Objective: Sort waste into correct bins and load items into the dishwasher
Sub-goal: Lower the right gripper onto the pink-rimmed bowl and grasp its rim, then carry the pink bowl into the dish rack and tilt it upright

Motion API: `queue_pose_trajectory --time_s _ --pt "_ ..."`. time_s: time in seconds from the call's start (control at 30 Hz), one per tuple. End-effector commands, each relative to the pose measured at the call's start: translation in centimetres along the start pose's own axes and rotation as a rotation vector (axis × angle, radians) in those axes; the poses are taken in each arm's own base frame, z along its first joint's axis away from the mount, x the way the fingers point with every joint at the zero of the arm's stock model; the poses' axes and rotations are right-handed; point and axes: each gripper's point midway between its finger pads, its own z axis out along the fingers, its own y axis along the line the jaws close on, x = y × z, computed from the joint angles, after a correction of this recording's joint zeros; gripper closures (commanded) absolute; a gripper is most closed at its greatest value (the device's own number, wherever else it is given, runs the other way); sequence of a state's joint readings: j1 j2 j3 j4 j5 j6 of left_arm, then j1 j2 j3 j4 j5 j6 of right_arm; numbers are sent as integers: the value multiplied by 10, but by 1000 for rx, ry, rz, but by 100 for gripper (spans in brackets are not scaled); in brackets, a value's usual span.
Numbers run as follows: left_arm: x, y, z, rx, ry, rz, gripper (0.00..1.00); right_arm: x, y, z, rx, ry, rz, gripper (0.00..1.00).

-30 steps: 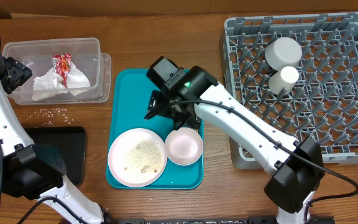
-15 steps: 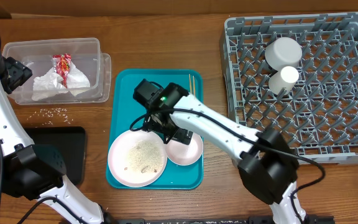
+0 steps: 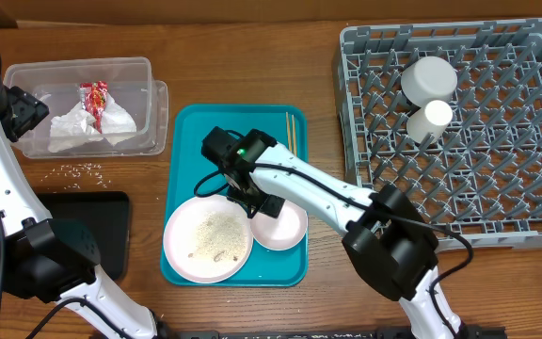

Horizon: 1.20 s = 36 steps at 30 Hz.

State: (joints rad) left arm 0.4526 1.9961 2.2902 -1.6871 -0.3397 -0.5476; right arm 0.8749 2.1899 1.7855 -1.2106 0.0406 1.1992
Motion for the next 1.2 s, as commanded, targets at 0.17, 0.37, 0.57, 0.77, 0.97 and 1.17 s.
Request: queue_pose_trajectory --time_s 0.17,0.37,0.57,0.77,0.97,1.17 --pt "1 0 5 -8 13 12 0 1 -3 19 39 13 7 70" --pt "2 -1 4 -7 12 15 0 0 -3 13 42 13 6 82" --pt "2 -1 4 -7 12 15 0 -4 6 -16 17 2 -26 96" --pt "2 -2 4 -6 12 16 0 -28 10 -82 -72 -36 -72 96" --pt "2 -2 4 -6 12 16 0 -110 -55 -173 -97 -166 -22 96" --pt "2 -2 4 -6 12 16 0 -162 -119 -218 -233 -153 20 96"
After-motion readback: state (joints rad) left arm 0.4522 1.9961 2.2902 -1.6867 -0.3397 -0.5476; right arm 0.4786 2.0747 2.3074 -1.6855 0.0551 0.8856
